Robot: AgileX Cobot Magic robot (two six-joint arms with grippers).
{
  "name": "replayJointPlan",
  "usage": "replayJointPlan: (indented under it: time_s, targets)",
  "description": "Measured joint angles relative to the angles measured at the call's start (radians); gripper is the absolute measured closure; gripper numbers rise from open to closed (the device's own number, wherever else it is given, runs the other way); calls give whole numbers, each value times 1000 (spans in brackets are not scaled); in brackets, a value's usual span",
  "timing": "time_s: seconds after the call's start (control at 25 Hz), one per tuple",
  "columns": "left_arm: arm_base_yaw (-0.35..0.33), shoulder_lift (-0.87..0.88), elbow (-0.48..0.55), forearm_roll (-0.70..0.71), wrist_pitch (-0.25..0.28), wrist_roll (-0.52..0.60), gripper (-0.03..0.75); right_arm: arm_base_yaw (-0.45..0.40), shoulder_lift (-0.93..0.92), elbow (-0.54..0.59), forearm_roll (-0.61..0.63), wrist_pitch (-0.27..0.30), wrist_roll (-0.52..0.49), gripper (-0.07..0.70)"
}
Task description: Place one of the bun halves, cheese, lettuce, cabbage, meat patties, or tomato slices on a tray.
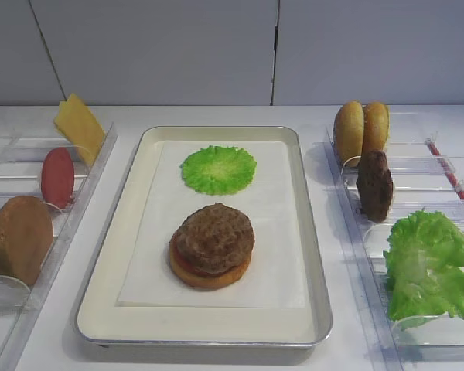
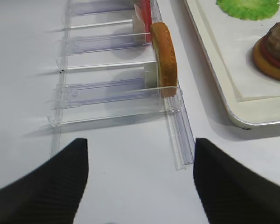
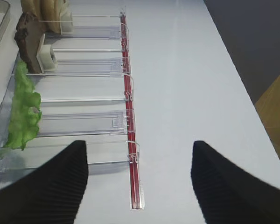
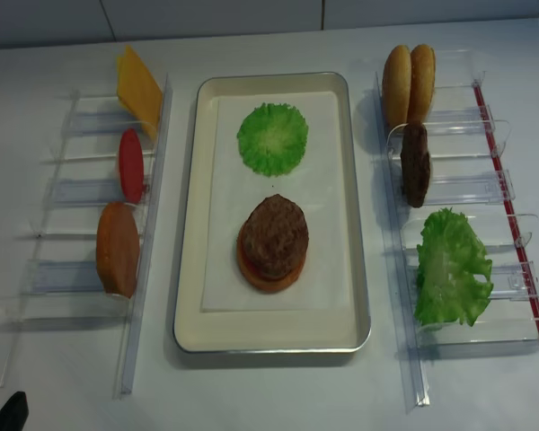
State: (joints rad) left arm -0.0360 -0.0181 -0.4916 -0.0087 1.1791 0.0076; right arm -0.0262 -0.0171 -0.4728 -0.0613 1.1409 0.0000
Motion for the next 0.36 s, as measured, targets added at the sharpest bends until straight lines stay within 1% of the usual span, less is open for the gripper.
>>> replayJointPlan:
  time_s: [0.36]
  targets:
    - [0, 0, 0, 0, 0, 0, 249, 0, 0, 0, 0, 0, 0, 148]
